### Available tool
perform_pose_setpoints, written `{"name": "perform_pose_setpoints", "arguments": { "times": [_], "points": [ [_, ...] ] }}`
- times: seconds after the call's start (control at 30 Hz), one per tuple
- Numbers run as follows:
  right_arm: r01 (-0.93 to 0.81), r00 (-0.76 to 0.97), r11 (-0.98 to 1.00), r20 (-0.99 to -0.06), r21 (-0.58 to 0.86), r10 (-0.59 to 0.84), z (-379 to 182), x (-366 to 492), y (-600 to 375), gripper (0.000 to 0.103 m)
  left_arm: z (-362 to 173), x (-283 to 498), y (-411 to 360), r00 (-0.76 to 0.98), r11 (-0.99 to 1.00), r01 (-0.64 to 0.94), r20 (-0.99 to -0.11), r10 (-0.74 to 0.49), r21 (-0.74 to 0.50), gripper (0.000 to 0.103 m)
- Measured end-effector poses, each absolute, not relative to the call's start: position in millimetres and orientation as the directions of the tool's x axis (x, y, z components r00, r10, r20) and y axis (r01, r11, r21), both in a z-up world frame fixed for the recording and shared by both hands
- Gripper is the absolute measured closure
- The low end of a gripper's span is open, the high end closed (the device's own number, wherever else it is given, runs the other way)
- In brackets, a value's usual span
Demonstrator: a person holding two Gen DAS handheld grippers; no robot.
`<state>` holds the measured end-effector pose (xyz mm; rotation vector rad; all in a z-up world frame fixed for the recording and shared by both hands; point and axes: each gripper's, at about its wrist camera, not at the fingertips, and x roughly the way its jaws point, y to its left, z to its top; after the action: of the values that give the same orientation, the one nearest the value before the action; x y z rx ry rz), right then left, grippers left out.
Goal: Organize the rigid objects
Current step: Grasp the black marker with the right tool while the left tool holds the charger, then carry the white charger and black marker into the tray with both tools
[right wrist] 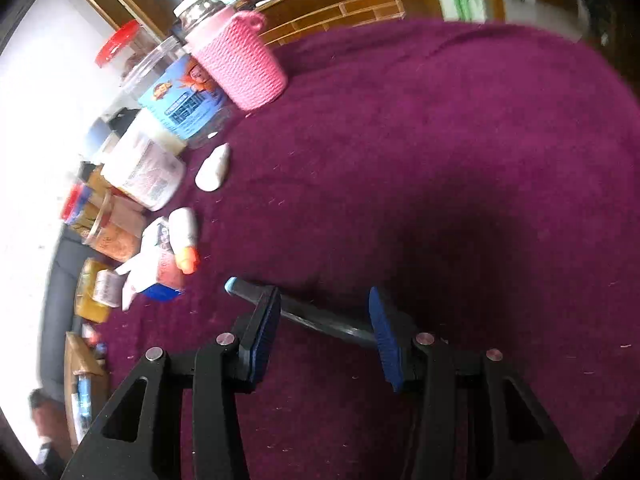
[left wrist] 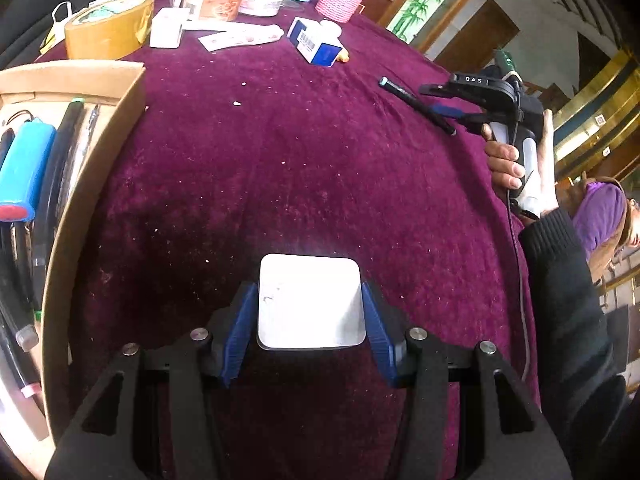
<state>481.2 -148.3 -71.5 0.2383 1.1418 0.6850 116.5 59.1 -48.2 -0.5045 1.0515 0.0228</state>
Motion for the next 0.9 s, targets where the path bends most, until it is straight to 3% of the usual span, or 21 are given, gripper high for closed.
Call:
{"name": "perform_pose_setpoints", "arguments": {
  "times": [0.17, 0.33, 0.43, 0.47, 0.67, 0.9],
  "points": [
    [-0.555, 0.226, 0.75, -0.803, 0.36, 0.552, -68.4, 435.7, -121.9, 0.06, -48.1, 117.6, 61.9, 0.502, 0.876, -0.25, -0.829, -0.247, -0.412, 0.052],
    [-0.613, 0.279, 0.761, -0.842, 0.214, 0.462, -66.6, 409.0, -106.6, 0.057, -48.0, 117.8, 60.1, 0.494, 0.873, -0.243, -0.828, -0.263, -0.423, 0.052],
    [-0.608, 0.376, 0.789, -0.846, 0.082, 0.378, -68.3, 387.9, -103.8, 0.082, -47.3, 117.3, 56.3, 0.5, 0.878, -0.243, -0.828, -0.252, -0.414, 0.052],
    [-0.609, 0.375, 0.789, -0.845, 0.085, 0.38, -66.7, 382.9, -108.5, 0.089, -46.3, 115.3, 55.2, 0.504, 0.879, -0.242, -0.827, -0.249, -0.412, 0.052],
    [-0.556, 0.357, 0.828, -0.877, 0.076, 0.32, -60.2, 323.2, -107.5, 0.09, -26.7, 101.6, 49.5, 0.532, 0.882, -0.223, -0.81, -0.247, -0.415, 0.052],
    [-0.568, 0.323, 0.784, -0.808, 0.251, 0.493, -32.2, 229.4, -110.9, 0.09, 9.9, 59.9, 57.0, 0.608, 0.875, -0.202, -0.757, -0.24, -0.441, 0.052]
  ]
}}
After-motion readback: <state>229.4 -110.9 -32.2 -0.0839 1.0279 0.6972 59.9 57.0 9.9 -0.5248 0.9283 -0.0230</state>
